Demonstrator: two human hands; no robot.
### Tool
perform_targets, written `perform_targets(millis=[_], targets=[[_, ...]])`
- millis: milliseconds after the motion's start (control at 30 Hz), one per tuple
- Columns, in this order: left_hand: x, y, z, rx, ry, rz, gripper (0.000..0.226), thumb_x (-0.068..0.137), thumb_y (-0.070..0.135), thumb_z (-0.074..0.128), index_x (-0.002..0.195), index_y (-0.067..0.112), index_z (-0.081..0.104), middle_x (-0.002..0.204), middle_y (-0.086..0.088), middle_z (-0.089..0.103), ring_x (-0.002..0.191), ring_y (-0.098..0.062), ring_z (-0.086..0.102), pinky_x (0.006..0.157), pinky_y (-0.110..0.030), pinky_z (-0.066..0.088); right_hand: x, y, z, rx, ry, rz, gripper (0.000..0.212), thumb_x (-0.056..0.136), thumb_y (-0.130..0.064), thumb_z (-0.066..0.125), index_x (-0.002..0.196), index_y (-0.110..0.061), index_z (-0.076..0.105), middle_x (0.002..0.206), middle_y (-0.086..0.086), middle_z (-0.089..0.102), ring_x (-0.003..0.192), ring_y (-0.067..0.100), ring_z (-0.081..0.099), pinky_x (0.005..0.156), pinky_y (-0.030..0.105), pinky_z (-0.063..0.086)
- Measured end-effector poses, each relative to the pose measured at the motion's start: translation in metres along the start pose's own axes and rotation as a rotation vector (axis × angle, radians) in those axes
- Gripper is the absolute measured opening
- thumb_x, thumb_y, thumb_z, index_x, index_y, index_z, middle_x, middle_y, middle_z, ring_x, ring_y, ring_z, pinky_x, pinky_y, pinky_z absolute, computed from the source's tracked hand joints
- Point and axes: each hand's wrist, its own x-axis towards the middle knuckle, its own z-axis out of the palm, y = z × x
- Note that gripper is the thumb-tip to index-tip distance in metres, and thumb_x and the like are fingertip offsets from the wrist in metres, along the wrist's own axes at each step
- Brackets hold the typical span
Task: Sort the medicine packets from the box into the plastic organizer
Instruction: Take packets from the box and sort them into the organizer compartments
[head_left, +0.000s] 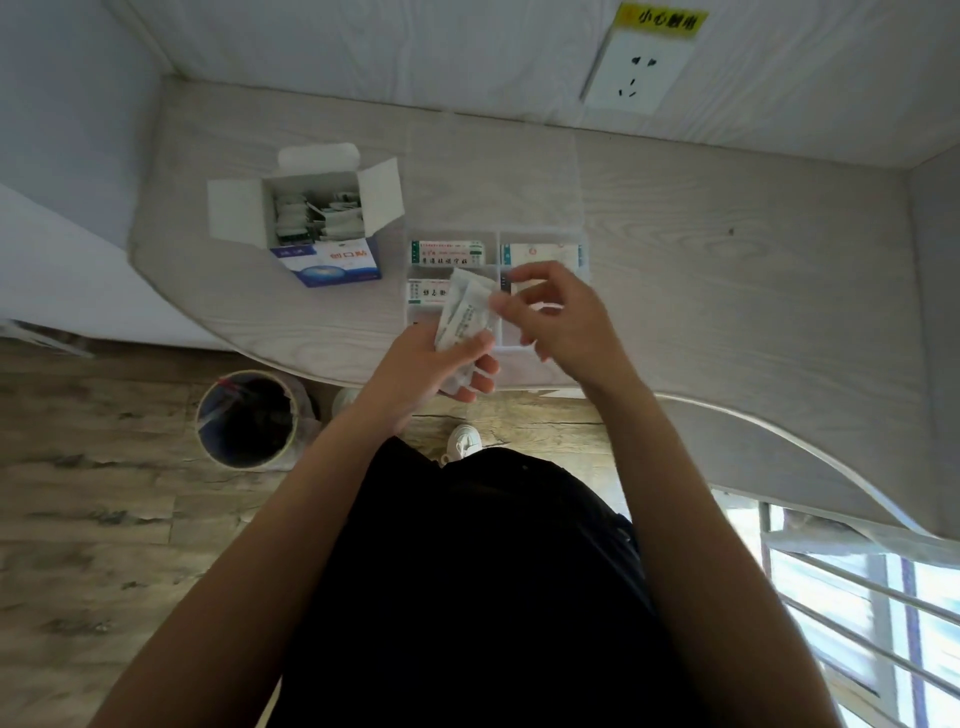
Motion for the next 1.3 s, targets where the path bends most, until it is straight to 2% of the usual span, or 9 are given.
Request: perform_targets(millis=[133, 267, 567, 667, 800, 967, 1100, 1233, 1300], targets=[[0.001, 0.007, 0.004, 0.105, -0.084, 0.055, 0.010, 0.093, 0.024, 0.053, 0.098, 0.017, 0.059, 0.081, 0.000, 0.069, 0.064, -0.012, 0.065, 0.052, -0.023, 0.052, -0.002, 0.002, 0.009, 0.139, 0.034, 0.032, 0.024, 0.080, -0.013, 0.072, 0.099, -0.010, 0.059, 0.082, 0.001, 0.063, 0.053, 0.005, 0.053, 0.045, 0.015, 0.042], [0.001, 0.008, 0.003, -0.091, -0.066, 0.009, 0.018, 0.099, 0.017, 0.039, 0.103, 0.018, 0.057, 0.089, -0.002, 0.072, 0.076, -0.020, 0.070, 0.059, -0.028, 0.056, 0.000, 0.009, 0.007, 0.277, 0.067, 0.029, 0.025, 0.080, -0.007, 0.070, 0.104, -0.003, 0.063, 0.084, 0.007, 0.067, 0.053, 0.008, 0.057, 0.047, 0.018, 0.044], [0.007, 0.009, -0.002, -0.004, 0.066, 0.081, 0.023, 0.089, 0.015, 0.059, 0.110, 0.007, 0.061, 0.092, -0.006, 0.071, 0.076, -0.021, 0.071, 0.061, -0.027, 0.056, 0.002, 0.016, 0.005, 0.338, 0.011, 0.020, 0.025, 0.082, -0.008, 0.069, 0.104, 0.004, 0.063, 0.086, 0.008, 0.061, 0.045, 0.006, 0.045, 0.044, 0.019, 0.040], [0.011, 0.013, -0.007, 0.037, 0.016, 0.045, 0.021, 0.087, 0.018, 0.061, 0.107, 0.011, 0.062, 0.094, -0.007, 0.072, 0.080, -0.024, 0.071, 0.067, -0.031, 0.057, 0.004, 0.015, 0.003, 0.339, -0.009, 0.018, 0.028, 0.083, -0.006, 0.067, 0.109, 0.001, 0.062, 0.092, 0.008, 0.061, 0.046, 0.006, 0.047, 0.046, 0.020, 0.043], [0.014, 0.019, -0.007, 0.092, -0.065, 0.023, 0.021, 0.091, 0.032, 0.051, 0.104, 0.019, 0.061, 0.095, -0.007, 0.072, 0.083, -0.023, 0.071, 0.073, -0.034, 0.058, 0.008, 0.013, -0.001, 0.345, 0.019, 0.003, 0.020, 0.085, -0.005, 0.065, 0.104, 0.002, 0.063, 0.085, 0.004, 0.061, 0.045, 0.005, 0.046, 0.044, 0.019, 0.042], [0.024, 0.024, -0.004, -0.087, 0.104, 0.016, 0.032, 0.099, 0.031, 0.038, 0.111, 0.008, 0.057, 0.095, -0.008, 0.069, 0.076, -0.017, 0.071, 0.064, -0.026, 0.058, 0.014, 0.014, -0.026, 0.517, 0.058, 0.001, 0.006, 0.087, -0.004, 0.060, 0.091, -0.005, 0.064, 0.083, 0.005, 0.066, 0.063, 0.009, 0.062, 0.063, 0.019, 0.053], [0.028, 0.025, -0.012, -0.141, 0.219, 0.031, 0.026, 0.098, 0.031, 0.042, 0.092, 0.015, 0.061, 0.084, 0.001, 0.070, 0.069, -0.009, 0.069, 0.060, -0.022, 0.056, 0.016, 0.017, -0.059, 0.645, 0.142, -0.040, 0.015, 0.079, -0.017, 0.063, 0.089, -0.006, 0.065, 0.089, 0.006, 0.071, 0.083, 0.019, 0.068, 0.078, 0.025, 0.054], [0.029, 0.023, -0.015, -0.073, 0.219, 0.062, 0.020, 0.098, 0.027, 0.043, 0.090, 0.017, 0.059, 0.069, 0.007, 0.068, 0.061, -0.005, 0.064, 0.060, -0.021, 0.054, 0.025, 0.021, -0.070, 0.539, 0.236, -0.015, 0.033, 0.078, -0.036, 0.063, 0.081, -0.003, 0.066, 0.083, 0.009, 0.069, 0.082, 0.020, 0.069, 0.080, 0.028, 0.055], [0.032, 0.022, -0.013, -0.062, 0.220, 0.063, 0.019, 0.098, 0.026, 0.043, 0.091, 0.016, 0.058, 0.071, 0.005, 0.066, 0.058, -0.004, 0.062, 0.057, -0.021, 0.054, 0.032, 0.026, -0.068, 0.382, 0.255, -0.020, 0.023, 0.081, -0.027, 0.068, 0.079, -0.005, 0.067, 0.082, 0.008, 0.069, 0.079, 0.017, 0.069, 0.081, 0.029, 0.055]])
